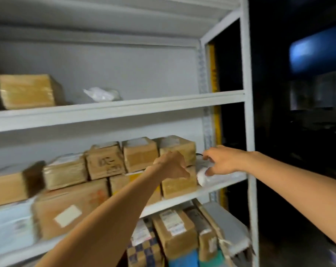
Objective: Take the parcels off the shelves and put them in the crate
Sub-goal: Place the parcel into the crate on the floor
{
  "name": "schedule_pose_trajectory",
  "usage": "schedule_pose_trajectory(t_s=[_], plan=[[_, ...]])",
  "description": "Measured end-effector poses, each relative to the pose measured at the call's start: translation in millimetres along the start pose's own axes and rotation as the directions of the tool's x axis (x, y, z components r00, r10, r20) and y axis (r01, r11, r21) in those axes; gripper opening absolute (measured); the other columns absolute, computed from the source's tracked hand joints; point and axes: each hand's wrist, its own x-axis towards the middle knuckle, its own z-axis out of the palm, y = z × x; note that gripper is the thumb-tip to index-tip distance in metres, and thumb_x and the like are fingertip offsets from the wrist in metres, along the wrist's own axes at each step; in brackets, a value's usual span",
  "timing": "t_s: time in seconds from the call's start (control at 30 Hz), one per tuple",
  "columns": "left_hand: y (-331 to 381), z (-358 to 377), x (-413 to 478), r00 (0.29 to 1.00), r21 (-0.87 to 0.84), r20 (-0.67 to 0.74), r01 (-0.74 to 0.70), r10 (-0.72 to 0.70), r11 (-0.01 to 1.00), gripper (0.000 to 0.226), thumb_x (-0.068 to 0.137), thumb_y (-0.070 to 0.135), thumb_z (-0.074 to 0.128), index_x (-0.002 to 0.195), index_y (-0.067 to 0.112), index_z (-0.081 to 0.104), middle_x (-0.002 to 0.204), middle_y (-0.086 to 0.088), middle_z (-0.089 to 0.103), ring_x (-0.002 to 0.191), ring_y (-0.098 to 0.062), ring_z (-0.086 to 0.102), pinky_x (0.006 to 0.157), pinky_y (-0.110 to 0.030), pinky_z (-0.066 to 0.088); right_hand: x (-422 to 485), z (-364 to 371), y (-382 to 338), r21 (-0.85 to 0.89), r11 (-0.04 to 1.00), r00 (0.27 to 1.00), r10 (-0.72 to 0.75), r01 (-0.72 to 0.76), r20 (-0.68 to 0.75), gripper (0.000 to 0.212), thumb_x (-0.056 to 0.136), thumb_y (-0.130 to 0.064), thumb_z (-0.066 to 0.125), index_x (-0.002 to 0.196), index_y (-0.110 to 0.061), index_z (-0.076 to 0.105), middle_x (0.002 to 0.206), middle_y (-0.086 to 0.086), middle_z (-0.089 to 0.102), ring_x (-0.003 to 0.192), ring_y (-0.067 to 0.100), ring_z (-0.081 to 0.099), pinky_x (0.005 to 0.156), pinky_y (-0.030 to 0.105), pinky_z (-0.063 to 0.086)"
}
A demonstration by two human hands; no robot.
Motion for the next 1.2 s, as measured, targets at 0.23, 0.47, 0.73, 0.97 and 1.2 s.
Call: schedule_pose_trajectory(t_s=[0.23,0.47,0.73,0.97,1.2], plan=[[-91,-27,-70,0.939,0.005,-0.103,0.33,-0.327,0.944,0.037,0.075,0.042,0.075,0.11,0.029,0.069,0.117,0.003,0.064,0.096,-0.019,0.058,0.079,-0.031,0.049,49,4,-109,-0.002,0.946,0.946,-0.323,0.323,-0.023,0.038,0.08,-0.04,0.07,0.11,-0.021,0.055,0.108,-0.001,0.061,0.091,0.017,0.059,0.082,0.039,0.053],[-167,-36,-200,0.747,-0.038,-0.125,0.654,-0.653,0.755,0.031,0.072,0.04,0.077,0.1,0.028,0.068,0.1,0.001,0.066,0.087,-0.018,0.06,0.077,-0.03,0.052,52,25,-250,-0.018,0.78,0.78,-0.626,0.626,-0.011,0.043,0.078,-0.038,0.07,0.113,-0.016,0.058,0.1,0.001,0.058,0.09,0.022,0.057,0.076,0.037,0.051],[-215,-49,-350,0.502,0.041,-0.182,0.863,-0.845,0.503,0.034,0.078,0.038,0.075,0.106,0.021,0.068,0.111,-0.002,0.066,0.089,-0.018,0.059,0.078,-0.03,0.051,11,51,-399,0.074,0.529,0.531,-0.847,0.845,-0.017,0.054,0.082,-0.039,0.071,0.127,-0.015,0.055,0.122,0.007,0.059,0.104,0.024,0.058,0.082,0.035,0.05],[-261,-79,-422,0.347,0.042,-0.235,0.937,-0.908,0.348,0.047,0.076,0.04,0.075,0.119,0.025,0.063,0.122,-0.004,0.059,0.106,-0.024,0.06,0.084,-0.033,0.051,8,59,-485,0.134,0.461,0.466,-0.885,0.877,-0.003,0.059,0.082,-0.038,0.071,0.132,-0.015,0.049,0.124,0.005,0.055,0.106,0.021,0.055,0.088,0.036,0.05],[-324,-118,-443,0.309,0.018,-0.26,0.949,-0.915,0.315,0.043,0.075,0.039,0.074,0.114,0.023,0.066,0.113,-0.003,0.061,0.097,-0.023,0.061,0.087,-0.037,0.054,34,50,-545,0.121,0.492,0.5,-0.865,0.862,-0.045,0.05,0.082,-0.038,0.069,0.122,-0.011,0.055,0.113,0.007,0.058,0.099,0.023,0.057,0.083,0.038,0.052]])
